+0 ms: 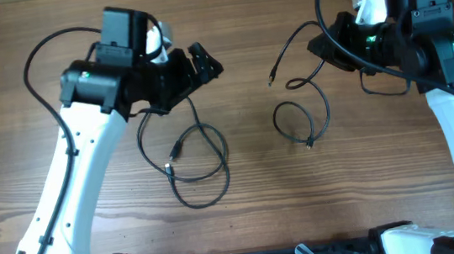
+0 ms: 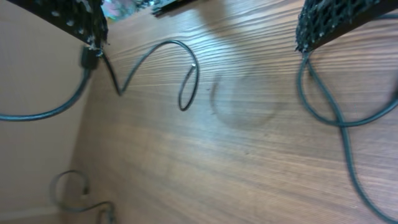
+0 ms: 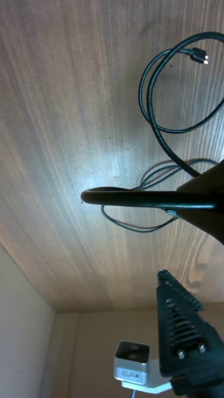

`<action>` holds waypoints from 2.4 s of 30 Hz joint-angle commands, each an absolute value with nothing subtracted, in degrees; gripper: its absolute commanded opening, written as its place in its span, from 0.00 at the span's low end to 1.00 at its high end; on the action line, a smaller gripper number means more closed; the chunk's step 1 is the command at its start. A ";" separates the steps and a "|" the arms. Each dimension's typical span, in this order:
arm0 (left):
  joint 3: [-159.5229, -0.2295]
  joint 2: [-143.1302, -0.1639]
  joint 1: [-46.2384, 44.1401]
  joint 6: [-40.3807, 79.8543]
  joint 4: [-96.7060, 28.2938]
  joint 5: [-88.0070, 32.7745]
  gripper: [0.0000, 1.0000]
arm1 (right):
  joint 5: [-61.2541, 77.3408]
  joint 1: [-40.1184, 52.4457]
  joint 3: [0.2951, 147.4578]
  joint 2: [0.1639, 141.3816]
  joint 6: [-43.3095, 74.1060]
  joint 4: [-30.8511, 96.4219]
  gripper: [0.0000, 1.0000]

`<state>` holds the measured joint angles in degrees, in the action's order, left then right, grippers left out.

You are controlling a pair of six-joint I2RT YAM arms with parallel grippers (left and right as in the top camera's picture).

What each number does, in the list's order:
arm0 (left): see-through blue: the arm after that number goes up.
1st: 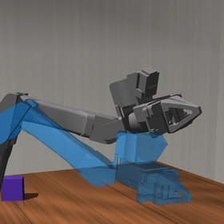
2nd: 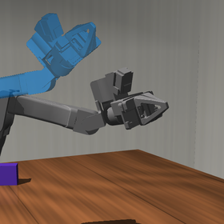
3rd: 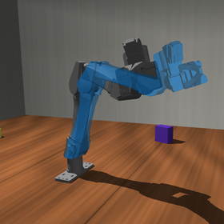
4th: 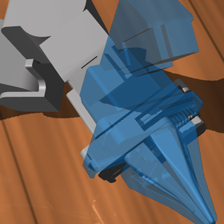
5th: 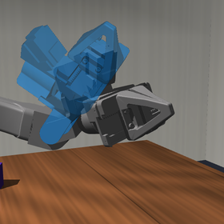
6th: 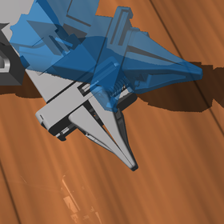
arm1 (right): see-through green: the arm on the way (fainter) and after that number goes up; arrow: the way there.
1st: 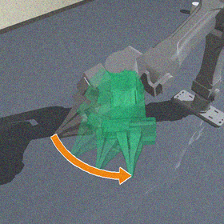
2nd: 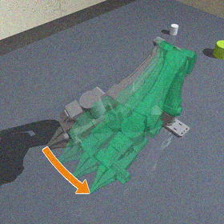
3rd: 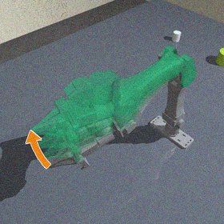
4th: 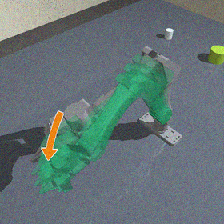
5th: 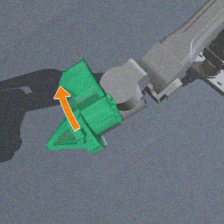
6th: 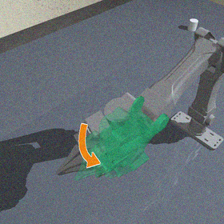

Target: Untangle cables

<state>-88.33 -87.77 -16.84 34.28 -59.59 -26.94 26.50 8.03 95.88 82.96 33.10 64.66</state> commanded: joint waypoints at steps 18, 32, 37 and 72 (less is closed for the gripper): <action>-85.45 -88.16 -31.27 17.30 -64.53 -14.06 1.00 | 36.69 8.14 95.90 83.05 55.81 50.87 0.04; -85.43 -90.78 -33.17 29.23 -61.58 -14.13 0.97 | 45.50 8.27 95.88 83.05 72.20 41.36 0.04; -85.43 -93.86 -33.17 30.79 -62.81 -14.50 0.96 | 44.07 8.27 95.90 83.05 68.79 42.46 0.04; -85.38 -97.76 -33.54 39.48 -59.35 -14.22 0.33 | 42.30 8.16 95.88 83.05 71.99 43.38 0.04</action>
<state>-85.67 -96.77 -33.06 39.51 -59.90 -14.63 41.95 8.03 95.70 83.05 70.96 43.68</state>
